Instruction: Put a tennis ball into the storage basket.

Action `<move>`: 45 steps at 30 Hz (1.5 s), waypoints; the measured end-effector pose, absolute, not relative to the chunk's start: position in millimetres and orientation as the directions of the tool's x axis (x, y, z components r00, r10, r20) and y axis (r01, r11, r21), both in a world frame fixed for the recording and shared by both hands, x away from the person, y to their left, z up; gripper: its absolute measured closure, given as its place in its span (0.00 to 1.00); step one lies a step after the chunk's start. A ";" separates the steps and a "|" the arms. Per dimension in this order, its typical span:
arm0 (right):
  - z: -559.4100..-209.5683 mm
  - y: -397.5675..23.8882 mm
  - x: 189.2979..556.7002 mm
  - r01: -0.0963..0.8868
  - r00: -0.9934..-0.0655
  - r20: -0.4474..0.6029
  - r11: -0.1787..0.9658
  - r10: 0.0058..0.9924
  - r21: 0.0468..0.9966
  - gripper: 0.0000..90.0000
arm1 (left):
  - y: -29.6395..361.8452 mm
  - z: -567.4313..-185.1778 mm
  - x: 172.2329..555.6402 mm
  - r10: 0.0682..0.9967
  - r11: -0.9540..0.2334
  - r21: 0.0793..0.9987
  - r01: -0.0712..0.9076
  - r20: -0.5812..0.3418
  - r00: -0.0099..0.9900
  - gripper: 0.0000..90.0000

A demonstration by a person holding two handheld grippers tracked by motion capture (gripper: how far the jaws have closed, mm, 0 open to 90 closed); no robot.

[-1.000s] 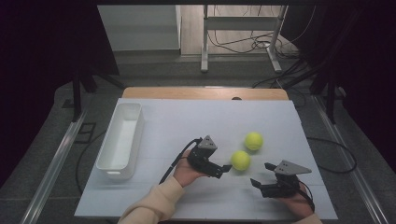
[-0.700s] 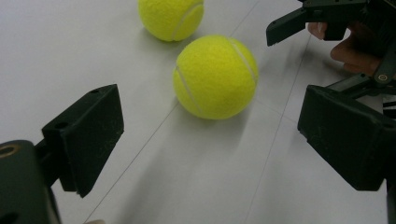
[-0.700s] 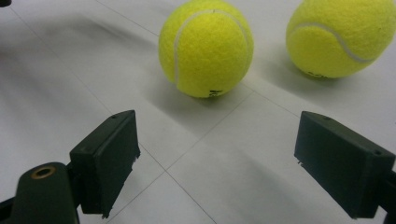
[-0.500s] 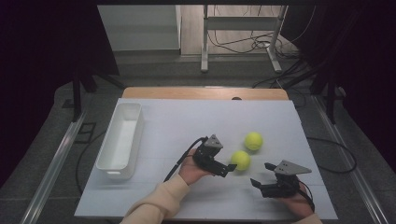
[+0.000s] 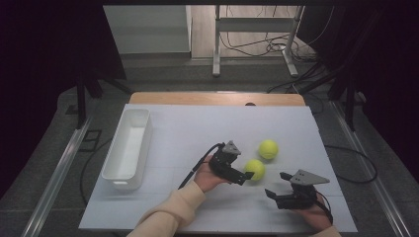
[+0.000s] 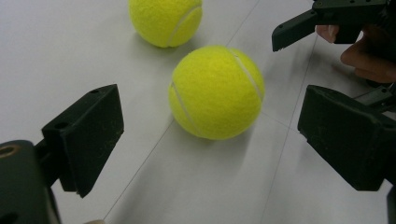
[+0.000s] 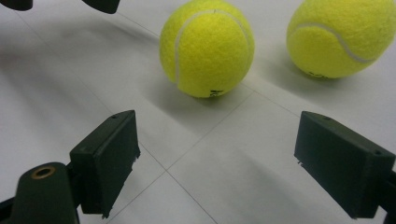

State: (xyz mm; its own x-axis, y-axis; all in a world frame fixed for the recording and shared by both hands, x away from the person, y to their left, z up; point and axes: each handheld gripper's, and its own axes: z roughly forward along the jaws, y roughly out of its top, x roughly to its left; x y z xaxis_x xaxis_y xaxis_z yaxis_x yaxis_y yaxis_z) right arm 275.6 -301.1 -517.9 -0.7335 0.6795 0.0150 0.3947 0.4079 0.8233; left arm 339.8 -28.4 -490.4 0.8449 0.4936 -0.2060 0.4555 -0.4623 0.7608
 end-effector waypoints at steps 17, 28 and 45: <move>-517.7 -301.4 275.6 0.393 -0.733 0.014 0.407 0.680 0.824 0.16 | -41.2 -492.7 347.3 0.487 -0.487 0.744 0.456 -0.202 0.850 0.09; -518.0 -301.3 275.6 0.392 -0.734 0.017 0.403 0.679 0.827 0.16 | -50.4 -496.6 353.2 0.486 -0.495 0.735 0.464 -0.209 0.849 0.09; -518.1 -301.1 275.7 0.393 -0.737 0.015 0.411 0.676 0.823 0.16 | -63.9 -509.4 362.2 0.484 -0.497 0.712 0.496 -0.247 0.840 0.09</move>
State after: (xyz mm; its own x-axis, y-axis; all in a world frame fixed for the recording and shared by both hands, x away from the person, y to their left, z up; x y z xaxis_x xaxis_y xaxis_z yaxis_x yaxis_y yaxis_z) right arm 275.7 -301.1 -518.1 -0.7370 0.6758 0.0149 0.3932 0.4107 0.8226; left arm 362.2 -63.9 -509.4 0.8395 0.4837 -0.2474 0.4961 -0.4967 0.7122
